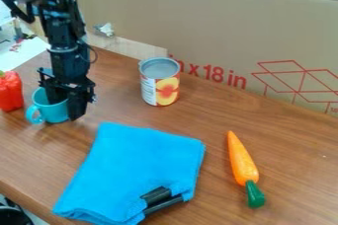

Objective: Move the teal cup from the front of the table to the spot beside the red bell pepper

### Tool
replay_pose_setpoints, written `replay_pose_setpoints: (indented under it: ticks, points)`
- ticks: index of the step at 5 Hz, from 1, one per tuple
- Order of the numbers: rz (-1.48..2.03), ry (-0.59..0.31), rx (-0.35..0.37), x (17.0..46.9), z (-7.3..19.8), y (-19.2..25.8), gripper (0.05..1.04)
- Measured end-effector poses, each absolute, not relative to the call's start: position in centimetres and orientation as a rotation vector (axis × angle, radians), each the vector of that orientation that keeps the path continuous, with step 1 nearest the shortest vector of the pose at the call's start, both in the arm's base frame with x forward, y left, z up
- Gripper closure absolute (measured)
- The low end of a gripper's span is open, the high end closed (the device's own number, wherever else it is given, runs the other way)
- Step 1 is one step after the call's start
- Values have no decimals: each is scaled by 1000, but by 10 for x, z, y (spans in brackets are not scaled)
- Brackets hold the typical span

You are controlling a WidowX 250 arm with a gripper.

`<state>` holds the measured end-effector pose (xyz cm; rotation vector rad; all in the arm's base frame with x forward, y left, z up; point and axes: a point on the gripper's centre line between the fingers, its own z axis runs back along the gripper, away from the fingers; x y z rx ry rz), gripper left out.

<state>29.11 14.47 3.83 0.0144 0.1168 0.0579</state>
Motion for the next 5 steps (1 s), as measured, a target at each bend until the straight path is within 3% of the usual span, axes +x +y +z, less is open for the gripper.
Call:
replay_pose_setpoints:
  ticks: [1,2,3,4,5]
  points:
    - [37,34,49,299,71,136,134]
    - [-12,6,104,298,97,117,75]
    - [-47,-19,76,285,120,81,80]
    - [-147,-44,7,278,130,32,81]
    - [-262,-24,-13,280,135,-16,83]
